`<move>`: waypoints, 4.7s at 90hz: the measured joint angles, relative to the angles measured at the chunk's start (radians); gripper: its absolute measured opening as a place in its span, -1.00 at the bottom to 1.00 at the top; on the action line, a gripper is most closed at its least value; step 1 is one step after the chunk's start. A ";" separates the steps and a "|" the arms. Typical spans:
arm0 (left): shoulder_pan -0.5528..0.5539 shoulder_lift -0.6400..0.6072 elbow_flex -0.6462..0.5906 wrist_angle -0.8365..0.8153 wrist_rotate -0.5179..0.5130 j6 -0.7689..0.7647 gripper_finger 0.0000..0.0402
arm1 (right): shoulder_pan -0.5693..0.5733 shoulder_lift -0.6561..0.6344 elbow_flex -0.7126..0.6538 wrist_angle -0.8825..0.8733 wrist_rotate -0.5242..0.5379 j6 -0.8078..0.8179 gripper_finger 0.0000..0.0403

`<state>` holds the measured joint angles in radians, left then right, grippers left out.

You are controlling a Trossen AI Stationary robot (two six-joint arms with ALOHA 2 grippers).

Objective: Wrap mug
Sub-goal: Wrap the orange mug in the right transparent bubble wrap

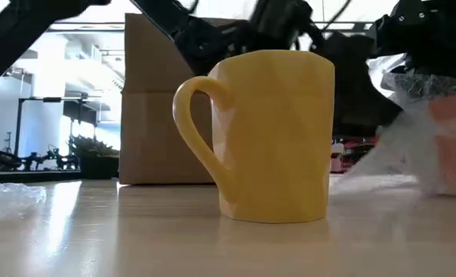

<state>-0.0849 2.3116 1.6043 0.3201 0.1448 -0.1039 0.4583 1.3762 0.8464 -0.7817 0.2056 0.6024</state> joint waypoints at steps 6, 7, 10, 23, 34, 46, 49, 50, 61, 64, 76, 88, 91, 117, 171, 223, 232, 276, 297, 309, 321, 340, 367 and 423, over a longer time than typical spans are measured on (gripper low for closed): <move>-0.002 0.000 0.020 -0.079 0.000 0.028 -0.31 | -0.001 0.000 0.000 0.009 0.002 0.008 -1.00; -0.002 0.000 0.021 -0.090 -0.001 0.033 -0.32 | -0.001 0.000 0.000 0.009 0.003 0.009 -1.00; -0.002 -0.003 0.022 -0.117 -0.004 0.043 -0.37 | -0.001 0.000 -0.001 0.006 0.005 0.012 -1.00; -0.001 -0.011 0.022 -0.137 -0.026 0.051 -0.64 | -0.001 0.000 -0.001 0.011 0.007 0.002 -1.00; -0.002 -0.040 0.021 -0.175 -0.027 0.052 -0.84 | -0.002 -0.002 -0.001 0.028 0.012 -0.012 -1.00; -0.012 -0.100 0.020 -0.289 -0.027 0.037 -0.84 | -0.001 -0.001 -0.001 0.063 0.011 -0.012 -1.00; -0.013 -0.120 0.019 -0.337 -0.026 0.034 -0.84 | -0.002 -0.001 -0.001 0.083 0.012 -0.012 -1.00; -0.014 -0.125 0.019 -0.354 -0.026 0.033 -0.84 | -0.002 -0.001 -0.001 0.090 0.012 -0.012 -1.00; -0.025 -0.185 0.012 -0.523 -0.031 0.032 -0.78 | -0.009 0.000 -0.002 0.201 0.009 -0.021 -1.00; -0.029 -0.197 0.001 -0.548 -0.031 0.033 -0.78 | -0.010 0.002 -0.002 0.233 0.007 -0.032 -1.00; -0.047 -0.217 -0.038 -0.536 -0.036 0.032 -0.79 | -0.039 0.028 -0.002 0.306 0.000 -0.058 -1.00; -0.050 -0.208 -0.052 -0.486 -0.033 0.001 -0.72 | -0.063 0.073 -0.002 0.311 -0.029 -0.091 -1.00; -0.050 -0.206 -0.053 -0.484 -0.032 -0.006 -0.67 | -0.064 0.079 -0.002 0.312 -0.040 -0.092 -1.00; -0.048 -0.321 -0.053 -0.637 -0.044 0.033 -0.23 | -0.068 0.052 -0.002 0.307 -0.050 -0.126 -1.00; -0.056 -0.236 -0.292 0.153 -0.155 -0.045 -0.51 | -0.079 0.049 0.002 0.312 -0.026 -0.184 -1.00; -0.058 -0.216 -0.295 0.167 -0.162 -0.010 -0.80 | -0.080 0.037 0.279 -0.103 -0.090 -0.158 -1.00; -0.060 -0.216 -0.295 0.168 -0.162 -0.010 -0.80 | -0.079 0.036 0.306 -0.117 -0.067 -0.158 -1.00; -0.075 -0.271 -0.295 0.161 -0.155 -0.010 -0.81 | -0.079 0.053 0.122 0.019 -0.039 -0.145 -1.00; -0.092 -0.272 -0.294 0.186 -0.089 -0.010 -0.86 | -0.080 0.052 0.125 0.026 0.006 -0.146 -1.00; -0.087 -0.232 -0.294 0.193 -0.129 -0.010 -0.90 | -0.079 0.052 0.125 0.036 0.007 -0.149 -1.00; -0.087 -0.196 -0.293 0.225 -0.134 -0.010 -0.90 | -0.079 0.052 0.125 0.041 0.005 -0.131 -1.00; -0.077 -0.177 -0.290 0.236 -0.132 -0.016 -0.90 | -0.082 0.052 0.156 0.005 -0.021 -0.130 -0.96; -0.076 -0.182 -0.291 0.222 -0.134 -0.010 -0.90 | -0.081 0.028 0.382 -0.241 -0.025 -0.154 -0.58; -0.077 -0.183 -0.294 0.238 -0.135 -0.010 -0.90 | -0.060 0.113 0.094 0.075 -0.069 -0.195 -0.98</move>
<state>-0.1619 2.1281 1.3106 0.5585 0.0093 -0.1135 0.3988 1.4893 0.9399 -0.7066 0.1365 0.4076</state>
